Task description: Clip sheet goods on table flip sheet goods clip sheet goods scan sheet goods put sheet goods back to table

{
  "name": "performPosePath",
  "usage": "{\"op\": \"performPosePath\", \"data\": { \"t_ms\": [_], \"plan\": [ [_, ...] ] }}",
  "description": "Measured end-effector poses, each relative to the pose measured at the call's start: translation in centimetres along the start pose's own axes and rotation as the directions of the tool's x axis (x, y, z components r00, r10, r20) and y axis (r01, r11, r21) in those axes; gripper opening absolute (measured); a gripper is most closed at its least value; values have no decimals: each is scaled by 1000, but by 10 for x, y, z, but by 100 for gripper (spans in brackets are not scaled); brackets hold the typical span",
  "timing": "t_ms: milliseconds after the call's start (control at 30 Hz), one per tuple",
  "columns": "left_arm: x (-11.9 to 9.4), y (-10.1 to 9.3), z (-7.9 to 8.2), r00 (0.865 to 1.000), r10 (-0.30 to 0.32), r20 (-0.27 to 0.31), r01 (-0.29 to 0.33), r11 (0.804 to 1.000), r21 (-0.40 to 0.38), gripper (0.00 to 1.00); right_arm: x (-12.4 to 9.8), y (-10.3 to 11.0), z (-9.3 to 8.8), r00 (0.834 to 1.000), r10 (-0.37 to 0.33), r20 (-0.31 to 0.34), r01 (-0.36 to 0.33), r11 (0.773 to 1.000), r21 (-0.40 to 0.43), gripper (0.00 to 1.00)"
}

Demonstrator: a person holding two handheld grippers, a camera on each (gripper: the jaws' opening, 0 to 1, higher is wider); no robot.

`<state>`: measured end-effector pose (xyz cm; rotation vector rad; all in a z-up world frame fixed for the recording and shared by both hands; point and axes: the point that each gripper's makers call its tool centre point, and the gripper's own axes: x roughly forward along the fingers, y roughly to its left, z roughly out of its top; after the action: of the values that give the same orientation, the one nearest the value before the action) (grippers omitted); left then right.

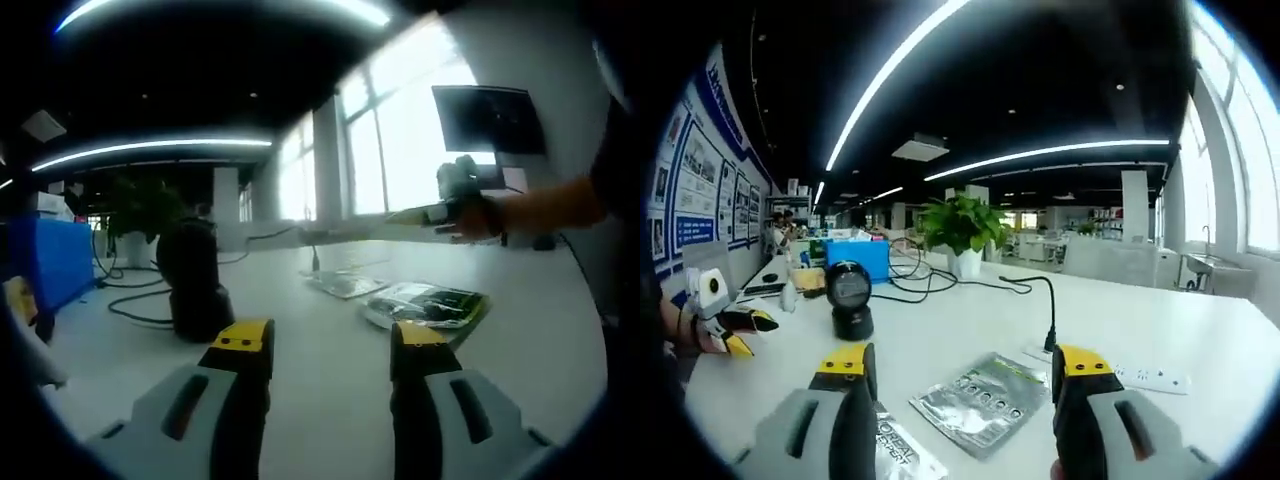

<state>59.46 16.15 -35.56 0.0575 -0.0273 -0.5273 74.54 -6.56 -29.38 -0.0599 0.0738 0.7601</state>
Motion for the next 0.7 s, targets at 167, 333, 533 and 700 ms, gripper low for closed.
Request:
{"op": "performPosePath", "data": {
  "t_ms": [167,333,533,700],
  "plan": [
    [-1,2,1,1000,3,6,-3,1000,-16,39,-23,6,2,999,-39,16,39,999,3,64],
    [-1,1,-2,1000,8,-8,-8,1000,0,39,-43,2,9,996,-74,44,74,997,6,63],
    [-1,0,0,1000,3,3,-3,1000,-4,39,-63,-7,5,990,-132,57,132,991,17,61],
    [-4,3,3,1000,12,20,-11,999,-35,40,-80,-5,-5,987,-148,60,146,989,28,61]
  ]
}}
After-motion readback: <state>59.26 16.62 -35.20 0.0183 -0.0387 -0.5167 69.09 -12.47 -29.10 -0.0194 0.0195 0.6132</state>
